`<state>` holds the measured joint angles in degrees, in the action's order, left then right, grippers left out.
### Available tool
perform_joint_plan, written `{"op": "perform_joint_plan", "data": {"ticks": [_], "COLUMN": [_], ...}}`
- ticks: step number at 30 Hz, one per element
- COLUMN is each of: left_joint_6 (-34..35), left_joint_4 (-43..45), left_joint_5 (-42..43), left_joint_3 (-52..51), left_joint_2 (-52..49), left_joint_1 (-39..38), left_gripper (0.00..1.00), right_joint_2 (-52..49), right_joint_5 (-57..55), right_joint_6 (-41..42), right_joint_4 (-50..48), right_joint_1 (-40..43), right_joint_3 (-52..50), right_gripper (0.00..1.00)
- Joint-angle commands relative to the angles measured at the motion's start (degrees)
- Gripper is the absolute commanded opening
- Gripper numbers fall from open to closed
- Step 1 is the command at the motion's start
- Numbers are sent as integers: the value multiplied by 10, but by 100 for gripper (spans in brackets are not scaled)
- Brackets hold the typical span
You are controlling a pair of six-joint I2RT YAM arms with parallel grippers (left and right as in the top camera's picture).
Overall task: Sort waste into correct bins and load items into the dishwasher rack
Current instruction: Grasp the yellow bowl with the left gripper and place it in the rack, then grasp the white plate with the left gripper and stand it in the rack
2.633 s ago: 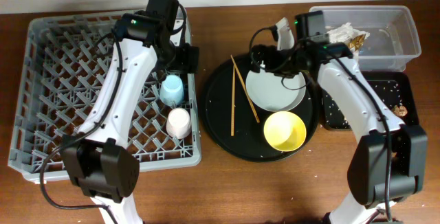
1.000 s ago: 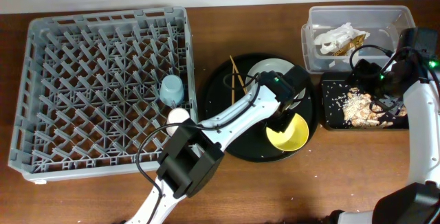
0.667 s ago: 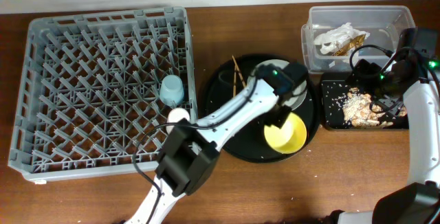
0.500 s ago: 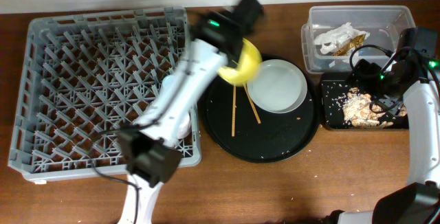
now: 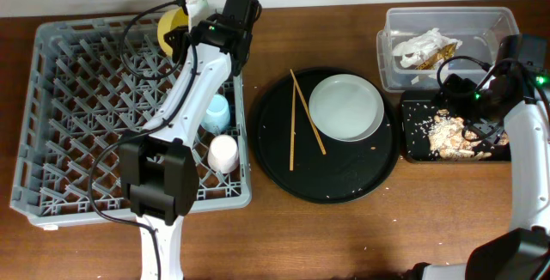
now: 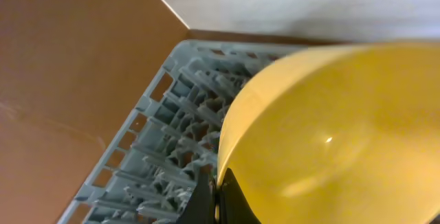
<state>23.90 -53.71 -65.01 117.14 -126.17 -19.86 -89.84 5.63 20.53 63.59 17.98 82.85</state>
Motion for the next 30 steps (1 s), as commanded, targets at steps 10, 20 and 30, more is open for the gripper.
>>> {"op": "perform_joint_plan", "data": {"ticks": [10, 20, 30], "left_joint_6": [-469, -474, -474], "left_joint_4": [218, 245, 245], "left_joint_5": [-70, -89, -35], "left_joint_3": [-2, -2, -2], "left_joint_2": [-50, -95, -95], "left_joint_1": [-12, -15, -68], "left_gripper": [0, 0, 13], "right_joint_2": [2, 2, 2], "right_joint_5": [3, 3, 3], "right_joint_6": [-1, -1, -1], "right_joint_4": [0, 0, 0], "right_joint_1": [1, 1, 1], "right_joint_3": [6, 6, 6], "right_gripper": [98, 98, 98]}}
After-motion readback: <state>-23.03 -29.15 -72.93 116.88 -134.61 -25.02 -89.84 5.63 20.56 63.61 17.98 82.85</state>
